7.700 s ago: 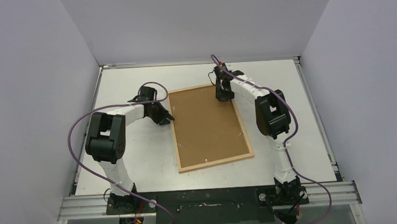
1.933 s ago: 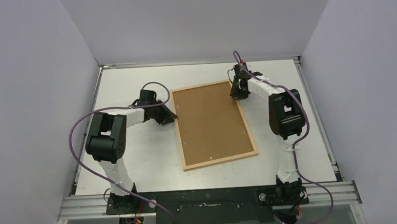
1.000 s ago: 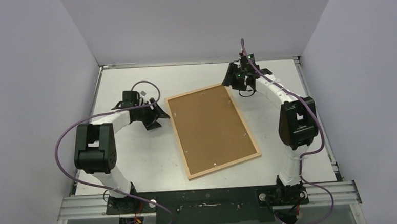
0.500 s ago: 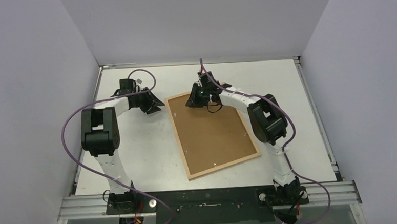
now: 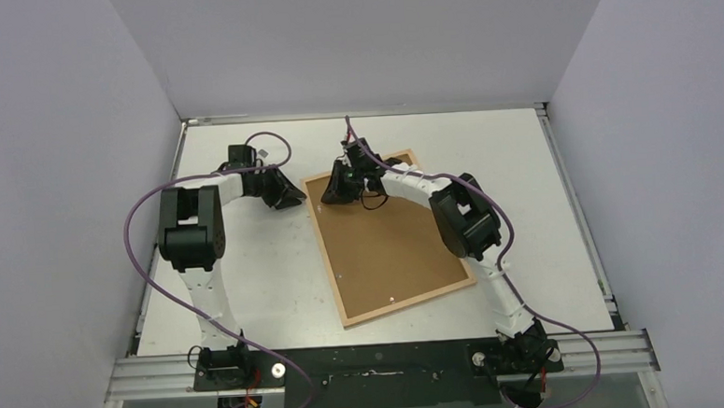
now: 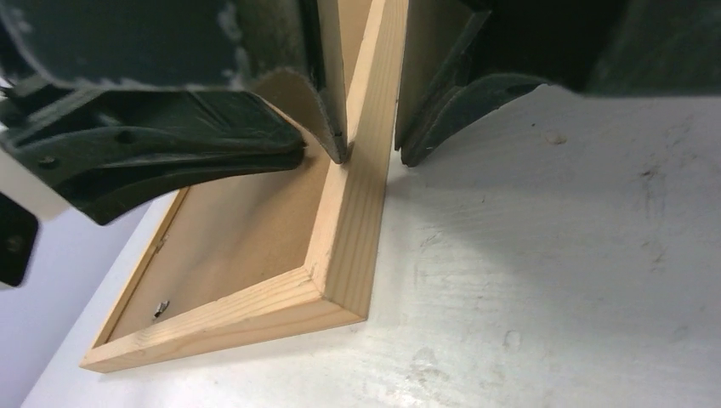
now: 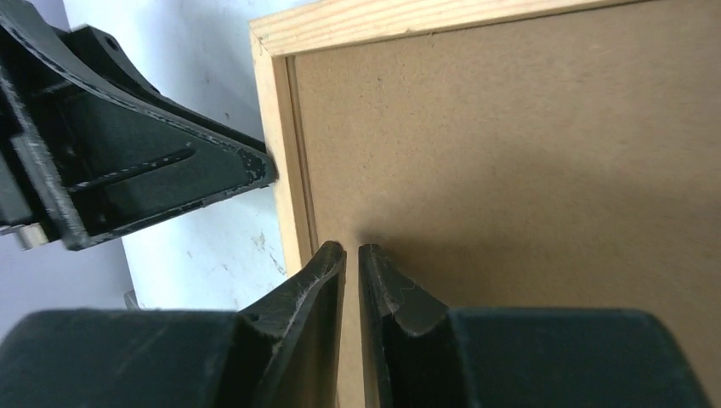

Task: Put the photo into the frame

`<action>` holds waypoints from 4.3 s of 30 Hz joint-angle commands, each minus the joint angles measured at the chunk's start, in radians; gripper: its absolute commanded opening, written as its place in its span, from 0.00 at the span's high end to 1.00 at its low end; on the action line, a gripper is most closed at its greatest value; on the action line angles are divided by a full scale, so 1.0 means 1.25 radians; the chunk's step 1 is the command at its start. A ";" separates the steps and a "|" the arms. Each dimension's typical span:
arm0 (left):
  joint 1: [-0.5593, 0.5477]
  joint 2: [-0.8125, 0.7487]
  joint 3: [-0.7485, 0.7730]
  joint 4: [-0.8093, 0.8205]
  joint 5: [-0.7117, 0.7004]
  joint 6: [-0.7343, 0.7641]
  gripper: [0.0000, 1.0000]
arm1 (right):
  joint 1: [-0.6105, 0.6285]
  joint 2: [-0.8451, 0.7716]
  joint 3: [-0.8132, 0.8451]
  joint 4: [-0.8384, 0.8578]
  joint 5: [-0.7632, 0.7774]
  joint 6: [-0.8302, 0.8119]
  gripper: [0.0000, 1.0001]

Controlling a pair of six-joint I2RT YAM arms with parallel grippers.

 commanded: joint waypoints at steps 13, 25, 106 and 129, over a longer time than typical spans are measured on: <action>-0.009 0.052 0.049 -0.019 0.001 -0.010 0.91 | 0.033 0.064 0.060 -0.013 -0.061 -0.007 0.99; -0.010 0.063 0.053 -0.034 0.001 -0.003 0.95 | 0.033 0.087 0.059 -0.002 -0.115 -0.016 1.00; -0.028 0.283 0.515 -0.022 0.224 0.169 0.46 | -0.279 -0.473 -0.310 -0.189 0.245 -0.148 0.64; -0.008 0.055 0.079 0.005 0.257 0.168 0.75 | -0.282 -0.506 -0.347 -0.388 0.312 -0.305 0.49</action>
